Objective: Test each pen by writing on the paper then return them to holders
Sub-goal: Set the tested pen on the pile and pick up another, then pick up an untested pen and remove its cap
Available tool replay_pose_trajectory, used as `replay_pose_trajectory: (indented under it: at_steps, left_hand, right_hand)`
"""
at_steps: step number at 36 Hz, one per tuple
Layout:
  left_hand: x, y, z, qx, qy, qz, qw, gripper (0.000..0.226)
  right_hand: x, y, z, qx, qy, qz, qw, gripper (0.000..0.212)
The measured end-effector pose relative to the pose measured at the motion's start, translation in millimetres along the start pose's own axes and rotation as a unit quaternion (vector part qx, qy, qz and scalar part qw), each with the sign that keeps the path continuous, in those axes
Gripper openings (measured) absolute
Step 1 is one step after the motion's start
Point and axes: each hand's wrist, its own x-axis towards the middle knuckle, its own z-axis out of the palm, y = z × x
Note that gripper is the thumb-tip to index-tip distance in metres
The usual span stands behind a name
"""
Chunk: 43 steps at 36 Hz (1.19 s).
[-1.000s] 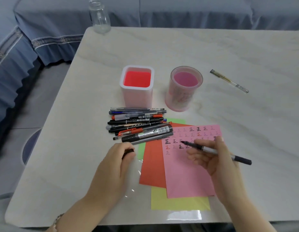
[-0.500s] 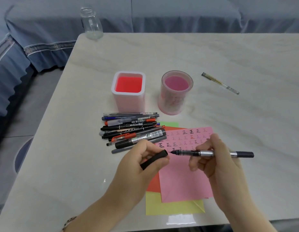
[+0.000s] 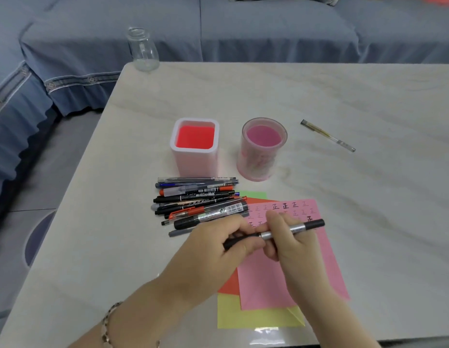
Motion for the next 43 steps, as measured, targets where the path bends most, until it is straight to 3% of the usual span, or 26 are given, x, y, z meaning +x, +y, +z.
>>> replay_pose_trajectory:
  at_steps: [3,6,9,11,13,16,18,19,24,26,29,33,36,40,43]
  left_hand:
    - [9,10,-1,-0.097,0.004,-0.066,0.993,0.018]
    - [19,20,-3,-0.225,-0.064,-0.182,0.955,0.021]
    - [31,28,-5,-0.240,-0.132,-0.225,0.935,0.026]
    - [40,26,-2,-0.143,-0.147,-0.186,0.961,0.024]
    - [49,21,2,0.028,-0.133,-0.091,0.987,0.014]
    - [59,-2,4,0.295,-0.055,0.077,0.951,0.021]
    - [60,-21,3,0.359,-0.003,0.122,0.925,0.032]
    - [59,-32,1,0.364,0.027,0.122,0.923,0.034]
    - [43,-73,-15,0.401,0.155,0.106,0.897,0.022]
    - [40,-85,-20,0.432,0.179,0.103,0.878,0.019]
    - [41,-92,-22,0.429,0.187,0.102,0.878,0.029]
    - [42,-89,-17,0.409,0.169,0.112,0.890,0.031]
    - [39,-87,-13,0.400,0.153,0.109,0.897,0.030]
    - [40,-79,-11,0.387,0.146,0.110,0.904,0.028]
    - [43,-70,-8,0.369,0.142,0.114,0.911,0.029]
  right_hand:
    - [5,-5,3,0.008,0.015,-0.013,1.000,0.047]
    - [7,-11,1,0.002,0.004,-0.057,0.998,0.046]
    - [11,-11,-6,0.007,-0.006,-0.068,0.998,0.037]
    - [17,-5,-12,0.005,-0.014,-0.038,0.999,0.038]
    - [21,4,-17,-0.003,-0.024,-0.013,1.000,0.043]
    - [29,18,-25,-0.075,-0.037,-0.012,0.996,0.036]
    - [39,25,-34,-0.115,-0.037,-0.001,0.993,0.018]
    - [45,28,-40,-0.125,-0.026,0.007,0.992,0.008]
    - [99,22,-72,-0.232,0.081,-0.041,0.968,0.016]
    - [131,15,-82,-0.308,0.102,-0.083,0.942,0.024]
    - [180,6,-95,-0.443,0.104,-0.124,0.882,0.040]
    - [220,1,-109,-0.589,0.078,-0.020,0.804,0.059]
    - [228,9,-117,-0.640,0.084,0.048,0.762,0.052]
    - [223,18,-122,-0.638,0.123,0.020,0.760,0.038]
    - [208,16,-125,-0.595,0.118,-0.012,0.795,0.037]
